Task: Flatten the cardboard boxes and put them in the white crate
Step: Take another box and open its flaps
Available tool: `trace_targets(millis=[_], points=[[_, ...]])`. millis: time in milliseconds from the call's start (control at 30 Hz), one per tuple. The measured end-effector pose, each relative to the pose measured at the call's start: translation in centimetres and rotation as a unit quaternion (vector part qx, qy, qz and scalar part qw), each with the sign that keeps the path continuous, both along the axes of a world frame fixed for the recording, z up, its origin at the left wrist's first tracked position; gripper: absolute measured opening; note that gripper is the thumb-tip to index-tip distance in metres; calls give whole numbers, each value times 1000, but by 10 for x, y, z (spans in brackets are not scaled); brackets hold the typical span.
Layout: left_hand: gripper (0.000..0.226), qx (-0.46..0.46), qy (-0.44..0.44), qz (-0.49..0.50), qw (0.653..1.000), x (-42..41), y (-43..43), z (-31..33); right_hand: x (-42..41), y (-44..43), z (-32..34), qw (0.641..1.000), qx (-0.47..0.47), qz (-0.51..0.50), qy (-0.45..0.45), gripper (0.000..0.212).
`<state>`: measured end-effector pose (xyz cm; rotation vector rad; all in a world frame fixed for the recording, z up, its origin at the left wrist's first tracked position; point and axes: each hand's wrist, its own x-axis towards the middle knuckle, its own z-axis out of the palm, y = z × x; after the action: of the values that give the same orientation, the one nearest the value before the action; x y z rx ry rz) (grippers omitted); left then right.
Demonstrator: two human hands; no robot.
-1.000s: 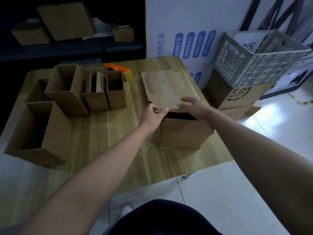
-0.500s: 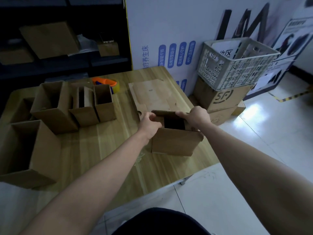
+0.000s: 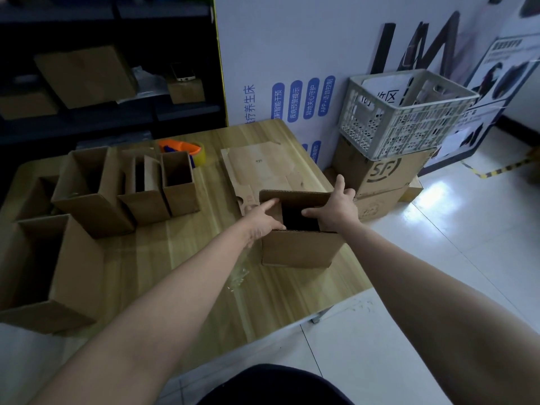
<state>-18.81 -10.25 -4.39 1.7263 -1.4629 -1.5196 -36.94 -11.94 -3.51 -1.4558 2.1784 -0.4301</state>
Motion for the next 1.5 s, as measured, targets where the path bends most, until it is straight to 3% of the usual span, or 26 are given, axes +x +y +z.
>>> trace_targets(millis=[100,233,367,533,700,767,900,1000,1067,1133,1200,1267,1400,1500], points=[[78,-18,-6,5,1000,-4,1,-7,3,3,-2,999,44,4,-11,131],[77,-21,-9,15,1000,-5,-2,-10,0,2,-4,999,31,-10,-8,115],[77,-26,-20,31,999,-4,-6,-11,0,-3,-1,999,34,9,-25,112],[75,-42,-54,50,996,3,-14,-5,-16,-12,19,995,49,47,-73,53],[77,-63,-91,86,990,-2,-18,-3,-15,-9,22,993,27,55,-103,47],[70,-83,-76,107,988,-1,-19,-6,-14,-7,22,991,26,52,-117,48],[42,-85,57,203,974,9,-23,-9,-15,-3,25,993,5,44,-113,52],[27,-76,99,263,957,14,-27,-9,-9,-3,31,991,-7,36,-125,53],[38,-60,169,271,946,15,-29,-9,0,-4,38,991,-10,52,-123,49],[69,-18,249,257,934,14,-28,-6,11,-4,45,990,-9,69,-120,44],[95,10,280,246,928,12,-27,1,24,-4,53,988,3,110,-110,39],[103,21,288,248,925,8,-29,5,39,-3,60,981,21,168,-93,37],[64,64,322,274,904,11,-34,11,61,2,70,968,58,220,-101,34],[18,48,299,283,910,24,-31,14,67,8,67,949,120,247,-158,29]])
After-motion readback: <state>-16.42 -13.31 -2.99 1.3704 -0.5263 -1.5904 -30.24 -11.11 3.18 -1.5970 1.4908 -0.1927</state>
